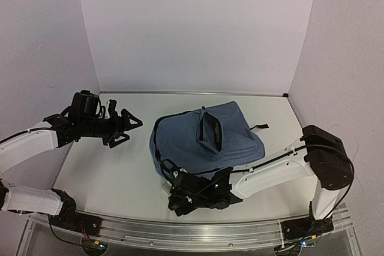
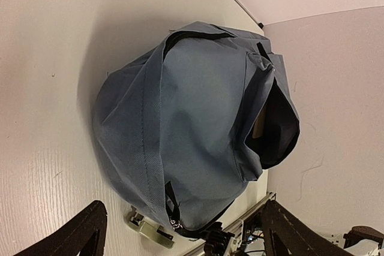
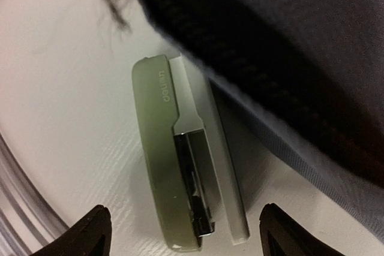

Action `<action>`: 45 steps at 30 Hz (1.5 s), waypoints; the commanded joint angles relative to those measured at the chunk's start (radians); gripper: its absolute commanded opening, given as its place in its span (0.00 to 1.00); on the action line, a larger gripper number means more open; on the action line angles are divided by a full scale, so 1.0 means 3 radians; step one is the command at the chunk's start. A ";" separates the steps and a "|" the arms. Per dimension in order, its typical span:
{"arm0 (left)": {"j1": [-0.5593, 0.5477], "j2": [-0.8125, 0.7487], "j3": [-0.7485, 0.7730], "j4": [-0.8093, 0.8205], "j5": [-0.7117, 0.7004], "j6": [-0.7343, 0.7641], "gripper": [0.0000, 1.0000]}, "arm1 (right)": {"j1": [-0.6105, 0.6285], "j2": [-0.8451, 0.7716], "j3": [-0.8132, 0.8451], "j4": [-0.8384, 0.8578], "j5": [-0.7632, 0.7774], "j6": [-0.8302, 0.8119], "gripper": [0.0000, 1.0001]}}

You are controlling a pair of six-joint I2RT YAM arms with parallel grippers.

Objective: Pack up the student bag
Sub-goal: Pick up the stationery from the center of the board.

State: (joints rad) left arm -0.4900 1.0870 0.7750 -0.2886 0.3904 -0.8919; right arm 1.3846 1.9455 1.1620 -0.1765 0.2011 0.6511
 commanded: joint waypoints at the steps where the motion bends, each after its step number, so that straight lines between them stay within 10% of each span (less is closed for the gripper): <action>1: 0.0002 -0.0015 0.0060 -0.0013 0.0029 0.0000 0.89 | -0.0024 0.0098 0.0103 0.0021 0.0136 -0.0123 0.69; 18: 0.0002 0.0045 0.0067 -0.0174 0.0271 0.0164 0.89 | 0.0025 -0.0046 0.0073 0.0143 -0.0094 -0.0504 0.26; 35: -0.0031 0.0044 0.0464 -0.0437 0.1660 0.0667 0.89 | 0.0242 -0.1366 0.0112 -0.0104 -0.0320 -0.0852 0.25; 45: -0.0718 0.0331 0.0613 -0.0532 0.2073 0.0921 0.87 | 0.0242 -0.1315 0.0328 -0.0322 -0.0150 -0.1005 0.23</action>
State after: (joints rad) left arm -0.6648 1.1250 0.9155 -0.4473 0.9129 -0.6611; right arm 1.4582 1.5490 1.2070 -0.2629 0.1085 0.3855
